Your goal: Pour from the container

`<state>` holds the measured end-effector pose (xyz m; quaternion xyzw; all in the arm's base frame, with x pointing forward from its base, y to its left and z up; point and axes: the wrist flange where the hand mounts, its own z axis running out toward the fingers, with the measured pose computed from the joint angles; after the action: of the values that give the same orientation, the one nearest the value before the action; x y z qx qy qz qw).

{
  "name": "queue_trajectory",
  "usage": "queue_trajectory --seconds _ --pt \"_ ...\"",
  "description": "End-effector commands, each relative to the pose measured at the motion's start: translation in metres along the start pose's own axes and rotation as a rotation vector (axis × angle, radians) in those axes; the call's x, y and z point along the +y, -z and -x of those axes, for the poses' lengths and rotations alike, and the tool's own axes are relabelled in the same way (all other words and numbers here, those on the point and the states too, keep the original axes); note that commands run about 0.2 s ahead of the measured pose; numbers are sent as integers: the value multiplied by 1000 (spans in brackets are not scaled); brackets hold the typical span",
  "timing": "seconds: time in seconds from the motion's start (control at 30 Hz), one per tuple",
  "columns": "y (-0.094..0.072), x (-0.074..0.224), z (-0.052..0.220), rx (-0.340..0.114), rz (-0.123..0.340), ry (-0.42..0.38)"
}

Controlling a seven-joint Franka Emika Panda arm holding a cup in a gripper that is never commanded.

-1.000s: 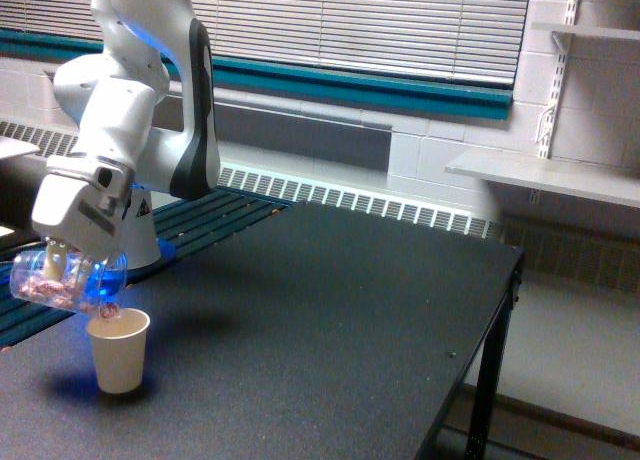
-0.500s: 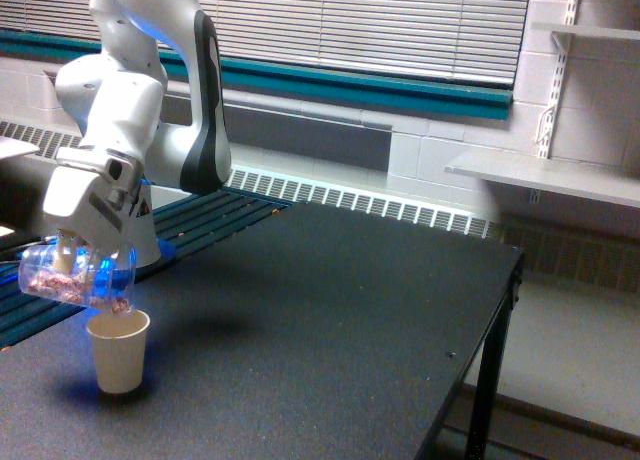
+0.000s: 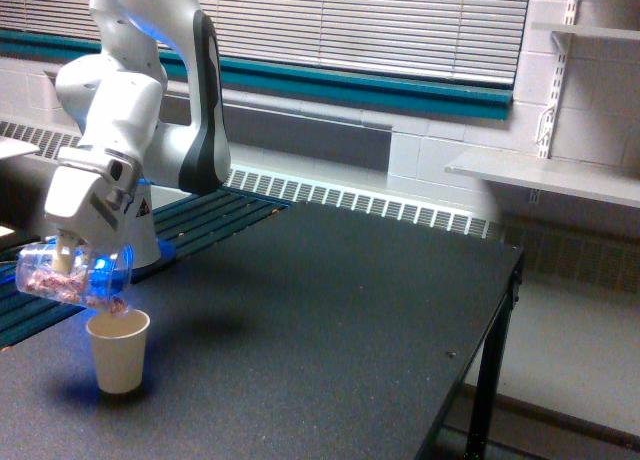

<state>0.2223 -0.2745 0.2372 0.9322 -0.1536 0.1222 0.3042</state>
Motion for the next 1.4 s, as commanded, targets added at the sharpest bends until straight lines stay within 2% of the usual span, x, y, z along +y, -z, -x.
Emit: queue_trajectory --seconds 0.03,0.57,1.4 --pt "7 12 0 33 69 27" --pt "3 23 11 8 79 60" --pt "4 23 7 18 81 59"
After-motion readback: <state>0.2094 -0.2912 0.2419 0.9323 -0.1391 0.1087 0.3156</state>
